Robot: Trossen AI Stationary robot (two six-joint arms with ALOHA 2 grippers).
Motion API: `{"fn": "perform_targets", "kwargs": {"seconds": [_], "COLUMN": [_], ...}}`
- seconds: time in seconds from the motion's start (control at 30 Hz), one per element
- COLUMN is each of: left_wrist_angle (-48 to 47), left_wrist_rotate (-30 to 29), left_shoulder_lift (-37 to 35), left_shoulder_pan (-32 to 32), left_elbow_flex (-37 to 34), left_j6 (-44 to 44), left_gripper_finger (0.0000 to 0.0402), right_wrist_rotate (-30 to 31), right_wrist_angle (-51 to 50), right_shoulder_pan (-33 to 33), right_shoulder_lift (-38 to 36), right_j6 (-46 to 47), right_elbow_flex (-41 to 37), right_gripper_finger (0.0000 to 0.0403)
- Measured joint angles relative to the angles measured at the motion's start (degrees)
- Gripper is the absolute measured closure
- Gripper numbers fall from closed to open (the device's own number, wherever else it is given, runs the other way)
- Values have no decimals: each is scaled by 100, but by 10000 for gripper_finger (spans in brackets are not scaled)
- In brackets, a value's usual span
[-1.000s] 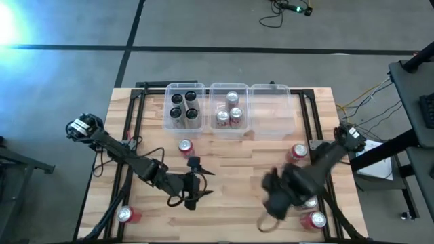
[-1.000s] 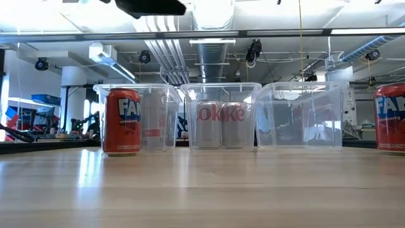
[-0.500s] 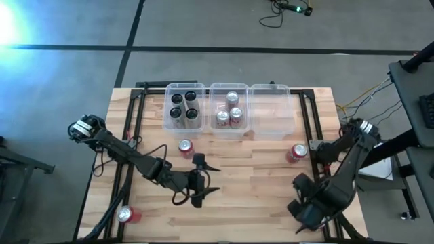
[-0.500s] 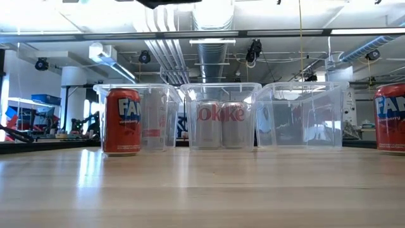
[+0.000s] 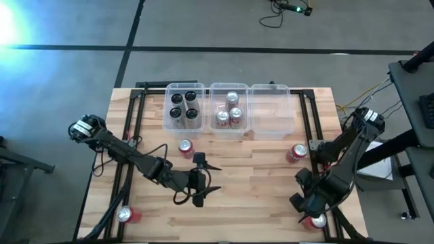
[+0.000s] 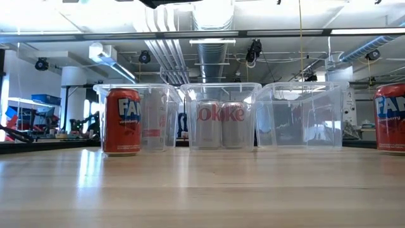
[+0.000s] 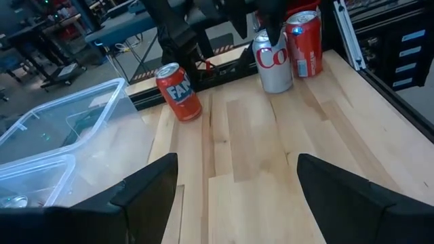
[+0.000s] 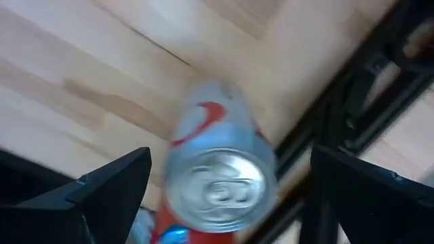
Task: Sort soda cans
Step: Put the red-silver soda can into the middle transparent bin
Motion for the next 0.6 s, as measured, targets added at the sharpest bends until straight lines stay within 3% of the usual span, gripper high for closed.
{"fn": "perform_targets", "kwargs": {"seconds": [0.17,0.33,0.6], "left_wrist_angle": [9,-7,-37], "left_wrist_rotate": [-2,-2,-2], "left_shoulder_lift": [0,0,0], "left_shoulder_pan": [0,0,0], "left_elbow_flex": [0,0,0], "left_j6": [-19,-34,-65], "left_gripper_finger": [116,116,116], "right_wrist_rotate": [-493,-519,-515], "right_wrist_angle": [527,1115,1153], "right_shoulder_pan": [0,2,2], "right_shoulder_lift": [21,23,23], "right_j6": [-98,-93,-47], "right_elbow_flex": [-399,-659,-799], "right_gripper_finger": [3,3,18]}}
